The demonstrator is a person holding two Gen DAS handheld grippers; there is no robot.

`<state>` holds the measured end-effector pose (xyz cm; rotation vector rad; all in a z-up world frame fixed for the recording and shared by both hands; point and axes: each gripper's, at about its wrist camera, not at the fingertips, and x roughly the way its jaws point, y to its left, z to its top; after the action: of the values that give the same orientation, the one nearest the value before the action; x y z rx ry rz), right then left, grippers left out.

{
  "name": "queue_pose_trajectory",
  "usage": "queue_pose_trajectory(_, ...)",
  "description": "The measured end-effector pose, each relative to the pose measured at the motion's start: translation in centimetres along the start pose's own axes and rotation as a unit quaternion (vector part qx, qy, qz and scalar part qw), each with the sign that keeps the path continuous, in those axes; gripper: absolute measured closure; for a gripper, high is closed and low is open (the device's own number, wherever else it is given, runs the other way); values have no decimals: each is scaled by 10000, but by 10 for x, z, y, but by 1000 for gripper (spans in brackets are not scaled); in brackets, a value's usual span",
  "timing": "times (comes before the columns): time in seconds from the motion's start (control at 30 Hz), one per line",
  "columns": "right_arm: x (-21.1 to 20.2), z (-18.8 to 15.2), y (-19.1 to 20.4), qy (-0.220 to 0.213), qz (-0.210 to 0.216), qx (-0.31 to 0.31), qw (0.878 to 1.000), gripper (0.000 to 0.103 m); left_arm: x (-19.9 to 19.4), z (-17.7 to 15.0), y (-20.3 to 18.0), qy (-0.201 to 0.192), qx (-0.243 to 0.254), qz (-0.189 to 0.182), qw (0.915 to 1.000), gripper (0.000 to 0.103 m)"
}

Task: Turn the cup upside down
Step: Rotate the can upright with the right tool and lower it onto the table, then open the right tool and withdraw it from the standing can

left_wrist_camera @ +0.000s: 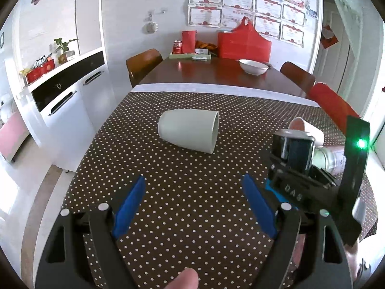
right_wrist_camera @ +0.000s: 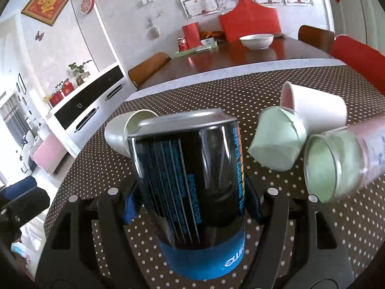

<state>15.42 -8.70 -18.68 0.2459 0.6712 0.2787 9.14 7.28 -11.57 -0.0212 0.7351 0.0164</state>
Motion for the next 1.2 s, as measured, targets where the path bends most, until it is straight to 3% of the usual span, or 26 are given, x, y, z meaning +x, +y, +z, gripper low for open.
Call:
queue_pose_trajectory(0.37, -31, -18, 3, -23, -11, -133, 9999, 34, -12, -5, -1, -155, 2, -144, 9998, 21)
queue_pose_trajectory(0.43, -41, -18, 7, -138, -6, -194, 9997, 12, -18, -5, -2, -203, 19, -152, 9997, 21)
queue_pose_trajectory(0.47, -47, -17, 9, -213, -15, -265, 9994, 5, -20, -6, -2, -227, 21, -161, 9996, 21)
queue_pose_trajectory(0.8, -92, -14, 8, -534, -124, -225, 9982, 5, -57, -14, -7, -534, 46, -286, 9982, 21)
queue_pose_trajectory(1.03, -154, -19, 13, -859, -710, -188, 9936, 5, -95, -25, -21, -877, 219, -292, 9955, 21)
queue_pose_trajectory(1.2, -215, -29, 26, -1317, -1140, -250, 9844, 5, -134, -40, -29, -1298, 256, -281, 9908, 21)
